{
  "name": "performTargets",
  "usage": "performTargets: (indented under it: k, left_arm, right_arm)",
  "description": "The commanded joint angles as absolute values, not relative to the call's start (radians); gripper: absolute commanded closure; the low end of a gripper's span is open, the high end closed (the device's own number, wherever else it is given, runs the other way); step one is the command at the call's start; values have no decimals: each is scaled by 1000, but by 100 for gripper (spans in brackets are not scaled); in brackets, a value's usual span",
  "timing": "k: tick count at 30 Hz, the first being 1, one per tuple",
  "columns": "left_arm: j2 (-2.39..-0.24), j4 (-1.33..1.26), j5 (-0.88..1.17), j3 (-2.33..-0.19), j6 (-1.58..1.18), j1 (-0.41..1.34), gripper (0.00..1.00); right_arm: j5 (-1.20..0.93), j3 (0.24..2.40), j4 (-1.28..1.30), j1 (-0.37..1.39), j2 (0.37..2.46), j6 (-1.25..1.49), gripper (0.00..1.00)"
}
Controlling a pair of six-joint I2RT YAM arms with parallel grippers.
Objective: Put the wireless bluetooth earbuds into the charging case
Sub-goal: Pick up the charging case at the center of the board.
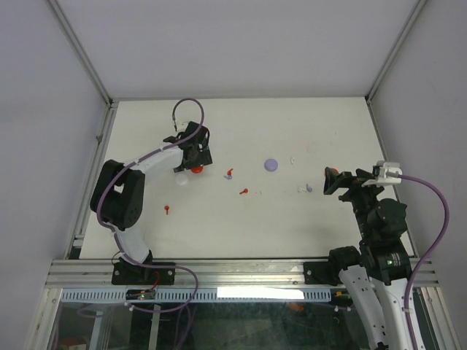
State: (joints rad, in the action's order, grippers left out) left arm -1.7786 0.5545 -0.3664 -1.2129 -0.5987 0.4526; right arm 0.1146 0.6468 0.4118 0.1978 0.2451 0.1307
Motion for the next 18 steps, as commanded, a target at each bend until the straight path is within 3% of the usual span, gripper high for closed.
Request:
performTargets:
  k: [1, 18]
  left_arm:
    - [-1811, 551, -399, -1278, -574, 462, 14]
    - [-1909, 549, -370, -1313, -547, 462, 33]
  right_arm:
    - [103, 649, 365, 192, 237, 140, 1]
    - [94, 645, 362, 192, 227, 139, 1]
